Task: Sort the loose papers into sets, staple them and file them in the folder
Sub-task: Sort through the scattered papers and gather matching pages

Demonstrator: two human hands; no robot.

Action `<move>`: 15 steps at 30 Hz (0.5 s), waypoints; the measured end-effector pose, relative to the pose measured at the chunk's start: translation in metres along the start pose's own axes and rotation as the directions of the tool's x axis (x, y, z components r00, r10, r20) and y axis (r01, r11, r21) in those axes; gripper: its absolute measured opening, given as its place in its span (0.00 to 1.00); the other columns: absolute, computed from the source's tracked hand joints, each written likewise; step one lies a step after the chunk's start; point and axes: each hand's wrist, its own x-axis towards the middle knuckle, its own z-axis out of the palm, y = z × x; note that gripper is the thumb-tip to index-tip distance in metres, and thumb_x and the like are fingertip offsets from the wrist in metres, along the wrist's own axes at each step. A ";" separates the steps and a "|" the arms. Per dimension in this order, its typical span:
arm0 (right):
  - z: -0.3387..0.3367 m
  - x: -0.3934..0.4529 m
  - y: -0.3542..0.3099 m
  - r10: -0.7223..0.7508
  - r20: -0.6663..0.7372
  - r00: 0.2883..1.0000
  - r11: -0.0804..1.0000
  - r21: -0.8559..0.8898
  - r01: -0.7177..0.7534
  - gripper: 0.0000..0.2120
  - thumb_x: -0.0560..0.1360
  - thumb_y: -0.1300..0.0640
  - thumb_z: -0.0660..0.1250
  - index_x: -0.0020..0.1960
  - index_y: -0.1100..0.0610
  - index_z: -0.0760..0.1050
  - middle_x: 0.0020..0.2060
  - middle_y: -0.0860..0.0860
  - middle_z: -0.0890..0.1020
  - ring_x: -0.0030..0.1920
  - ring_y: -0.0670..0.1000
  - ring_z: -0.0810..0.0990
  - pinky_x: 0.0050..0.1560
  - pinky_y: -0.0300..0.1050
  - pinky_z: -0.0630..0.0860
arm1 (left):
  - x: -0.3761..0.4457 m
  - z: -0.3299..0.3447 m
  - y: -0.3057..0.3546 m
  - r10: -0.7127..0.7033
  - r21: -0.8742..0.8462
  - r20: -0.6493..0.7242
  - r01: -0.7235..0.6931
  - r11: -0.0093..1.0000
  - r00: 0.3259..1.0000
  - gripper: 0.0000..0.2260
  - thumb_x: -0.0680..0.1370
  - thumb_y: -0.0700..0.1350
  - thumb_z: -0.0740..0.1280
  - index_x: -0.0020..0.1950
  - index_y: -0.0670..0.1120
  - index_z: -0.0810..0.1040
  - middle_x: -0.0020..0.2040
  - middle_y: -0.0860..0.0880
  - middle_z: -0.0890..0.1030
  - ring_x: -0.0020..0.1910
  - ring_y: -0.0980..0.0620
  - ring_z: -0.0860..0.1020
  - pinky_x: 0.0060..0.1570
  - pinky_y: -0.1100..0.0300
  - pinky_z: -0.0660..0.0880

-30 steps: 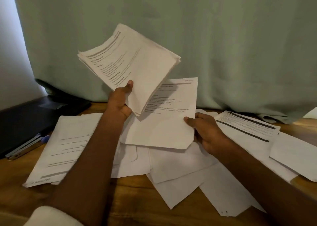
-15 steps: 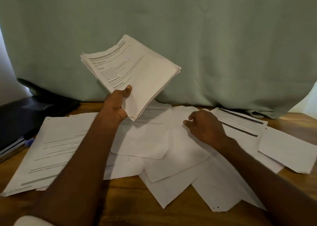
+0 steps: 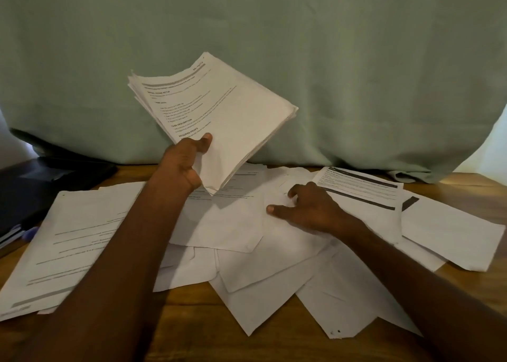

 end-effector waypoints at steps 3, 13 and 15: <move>0.003 -0.002 -0.005 -0.003 0.027 1.000 0.996 -0.093 0.005 0.53 0.58 0.15 0.62 0.72 0.49 0.71 0.68 0.54 0.70 0.71 0.59 0.68 0.68 0.62 0.71 | -0.010 0.019 -0.022 -0.073 -0.009 0.007 0.073 0.997 0.997 0.18 0.79 0.37 0.73 0.68 0.45 0.79 0.62 0.45 0.83 0.62 0.42 0.81 0.54 0.43 0.79; -0.026 0.000 0.020 0.096 0.001 0.995 0.962 0.257 -0.093 0.21 0.67 0.46 0.82 0.49 0.60 0.82 0.38 0.49 0.83 0.43 0.51 0.81 0.46 0.43 0.75 | -0.009 0.007 -0.056 -0.136 -0.063 -0.083 0.132 0.989 0.987 0.19 0.79 0.33 0.70 0.69 0.45 0.79 0.64 0.44 0.82 0.63 0.40 0.80 0.59 0.36 0.76; -0.031 0.001 0.024 0.106 0.037 0.994 0.952 0.286 -0.112 0.17 0.69 0.51 0.82 0.48 0.63 0.84 0.34 0.51 0.82 0.36 0.50 0.79 0.45 0.43 0.75 | -0.002 -0.006 -0.047 -0.096 -0.068 -0.155 0.086 0.994 0.983 0.19 0.79 0.33 0.70 0.69 0.46 0.79 0.65 0.45 0.82 0.64 0.40 0.79 0.60 0.35 0.74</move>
